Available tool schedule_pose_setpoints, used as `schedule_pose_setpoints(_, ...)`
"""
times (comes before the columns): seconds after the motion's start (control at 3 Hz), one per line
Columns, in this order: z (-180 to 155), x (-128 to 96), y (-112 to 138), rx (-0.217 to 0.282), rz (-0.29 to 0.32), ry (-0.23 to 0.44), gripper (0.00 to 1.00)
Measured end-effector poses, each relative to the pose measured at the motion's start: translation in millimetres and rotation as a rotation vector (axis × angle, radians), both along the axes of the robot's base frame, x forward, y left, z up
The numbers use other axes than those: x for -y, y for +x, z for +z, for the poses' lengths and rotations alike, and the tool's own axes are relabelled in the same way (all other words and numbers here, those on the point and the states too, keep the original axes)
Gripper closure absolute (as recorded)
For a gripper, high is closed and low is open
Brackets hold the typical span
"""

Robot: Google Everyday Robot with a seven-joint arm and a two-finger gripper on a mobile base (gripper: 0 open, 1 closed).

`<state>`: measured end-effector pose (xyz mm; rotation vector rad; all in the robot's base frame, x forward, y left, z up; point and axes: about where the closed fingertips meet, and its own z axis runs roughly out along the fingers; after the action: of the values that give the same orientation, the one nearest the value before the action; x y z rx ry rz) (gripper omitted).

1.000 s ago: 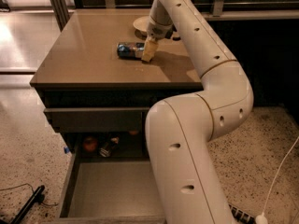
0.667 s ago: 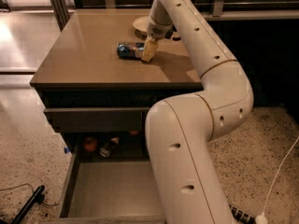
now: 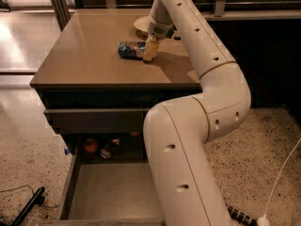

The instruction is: Place redbull can into middle drawer

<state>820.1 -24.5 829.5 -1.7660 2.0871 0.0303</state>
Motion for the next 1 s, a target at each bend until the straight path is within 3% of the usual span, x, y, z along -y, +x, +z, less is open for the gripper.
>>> schedule_pose_setpoints(1.0, 96.1, 49.8, -4.9, 0.176, -0.076, -0.018, 1.0)
